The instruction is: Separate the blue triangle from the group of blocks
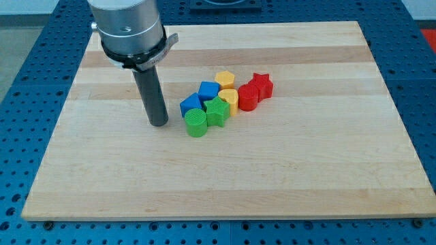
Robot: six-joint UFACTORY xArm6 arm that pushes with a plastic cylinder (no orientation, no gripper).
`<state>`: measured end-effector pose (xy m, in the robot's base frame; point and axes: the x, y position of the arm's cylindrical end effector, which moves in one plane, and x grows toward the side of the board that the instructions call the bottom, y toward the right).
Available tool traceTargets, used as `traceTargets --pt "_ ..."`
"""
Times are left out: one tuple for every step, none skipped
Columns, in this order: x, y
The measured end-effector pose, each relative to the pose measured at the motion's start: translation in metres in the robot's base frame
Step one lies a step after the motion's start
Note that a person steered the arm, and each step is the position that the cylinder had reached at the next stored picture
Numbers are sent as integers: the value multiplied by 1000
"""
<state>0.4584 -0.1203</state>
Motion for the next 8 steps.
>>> traceTargets --pt "0 0" --pt "0 -1" --pt "3 -2" --pt "4 7" --pt "6 32" --pt "6 52" --pt "-2 54" --pt "-22 54"
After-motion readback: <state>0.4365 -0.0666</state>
